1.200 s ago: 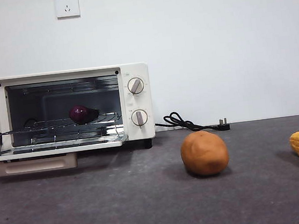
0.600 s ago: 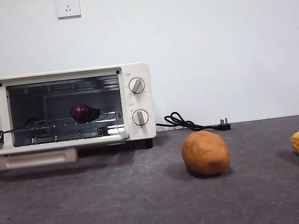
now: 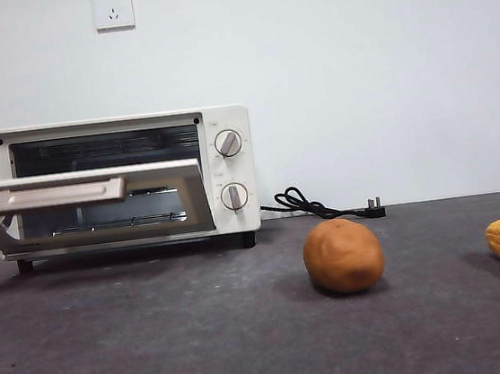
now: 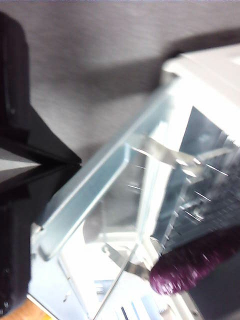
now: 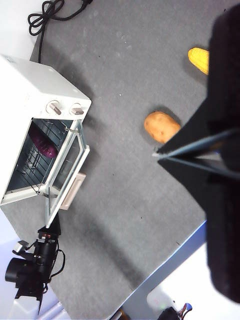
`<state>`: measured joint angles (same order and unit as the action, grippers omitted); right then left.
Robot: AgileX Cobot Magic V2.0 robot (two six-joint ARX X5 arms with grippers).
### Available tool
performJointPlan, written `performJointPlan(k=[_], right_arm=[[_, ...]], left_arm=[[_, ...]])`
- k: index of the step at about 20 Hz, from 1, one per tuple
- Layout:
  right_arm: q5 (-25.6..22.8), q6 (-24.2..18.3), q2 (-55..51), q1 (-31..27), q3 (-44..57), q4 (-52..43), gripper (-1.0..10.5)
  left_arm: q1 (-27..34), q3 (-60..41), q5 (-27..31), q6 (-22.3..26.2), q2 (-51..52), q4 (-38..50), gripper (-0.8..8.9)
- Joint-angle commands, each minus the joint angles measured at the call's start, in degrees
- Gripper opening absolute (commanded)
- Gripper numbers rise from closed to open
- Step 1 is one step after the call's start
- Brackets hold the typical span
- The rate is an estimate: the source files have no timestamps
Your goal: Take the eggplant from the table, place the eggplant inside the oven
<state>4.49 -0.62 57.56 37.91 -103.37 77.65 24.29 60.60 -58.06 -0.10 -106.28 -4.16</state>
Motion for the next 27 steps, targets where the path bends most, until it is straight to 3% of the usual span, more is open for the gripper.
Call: performJointPlan(k=[1, 14, 27], right_arm=[[-0.1, 0.5, -0.1, 0.0, 0.5, 1.5, -0.1], [-1.6, 0.5, 0.7, 0.0, 3.4, 1.5, -0.1], [-1.6, 0.6, 0.7, 0.0, 5.5, 1.5, -0.1]], left_arm=[[-0.6, 1.7, -1.4, -1.2, -0.3, 0.6, -0.08], [-3.3, 11.3, 0.6, -2.5, -0.3, 0.6, -0.08], [-8.1, 16.5, 15.4, -2.4, 0.7, -0.3, -0.07]])
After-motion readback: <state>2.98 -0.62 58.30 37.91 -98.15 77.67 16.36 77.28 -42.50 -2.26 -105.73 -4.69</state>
